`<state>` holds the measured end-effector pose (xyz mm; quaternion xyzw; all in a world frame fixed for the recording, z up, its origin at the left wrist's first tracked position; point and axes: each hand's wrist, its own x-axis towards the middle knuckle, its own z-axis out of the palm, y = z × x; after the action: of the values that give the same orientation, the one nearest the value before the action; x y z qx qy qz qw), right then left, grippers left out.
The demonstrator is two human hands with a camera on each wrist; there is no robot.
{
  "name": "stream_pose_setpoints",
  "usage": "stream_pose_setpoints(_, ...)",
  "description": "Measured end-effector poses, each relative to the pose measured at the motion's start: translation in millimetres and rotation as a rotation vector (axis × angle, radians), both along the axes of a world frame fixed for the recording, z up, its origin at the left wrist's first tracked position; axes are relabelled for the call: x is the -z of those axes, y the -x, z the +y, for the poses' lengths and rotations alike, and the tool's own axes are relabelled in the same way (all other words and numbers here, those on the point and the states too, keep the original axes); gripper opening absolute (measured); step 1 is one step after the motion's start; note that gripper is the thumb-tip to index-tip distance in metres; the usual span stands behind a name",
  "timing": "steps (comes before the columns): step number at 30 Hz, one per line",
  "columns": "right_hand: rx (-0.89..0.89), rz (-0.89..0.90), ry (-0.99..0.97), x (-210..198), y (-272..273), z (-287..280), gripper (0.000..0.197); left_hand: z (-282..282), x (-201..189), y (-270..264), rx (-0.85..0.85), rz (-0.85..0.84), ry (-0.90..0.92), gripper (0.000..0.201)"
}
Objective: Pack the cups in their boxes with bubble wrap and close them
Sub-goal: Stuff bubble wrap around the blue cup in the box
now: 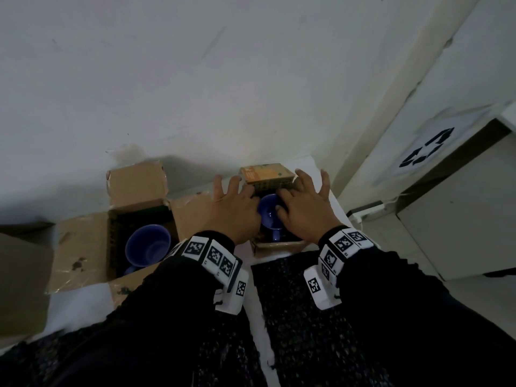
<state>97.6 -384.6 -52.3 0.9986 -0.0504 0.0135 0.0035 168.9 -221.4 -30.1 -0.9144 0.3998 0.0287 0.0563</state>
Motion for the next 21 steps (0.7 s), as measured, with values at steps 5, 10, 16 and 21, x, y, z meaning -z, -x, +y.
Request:
stream_pose_setpoints(5,0.058,-0.089,0.048,-2,3,-2,0.030,2,-3,5,-0.054,-0.023,0.085,0.032)
stream_pose_setpoints(10,0.061,-0.223,0.064,1,5,2,0.024,12,9,12,-0.076,-0.088,0.255,0.042)
stream_pose_setpoints(16,0.039,-0.151,-0.068,-2,17,-3,0.027,12,11,9,-0.070,-0.037,0.213,0.052)
stream_pose_setpoints(21,0.021,-0.415,-0.338,-20,63,-14,0.021,23,6,32,-0.051,-0.040,0.429,0.027)
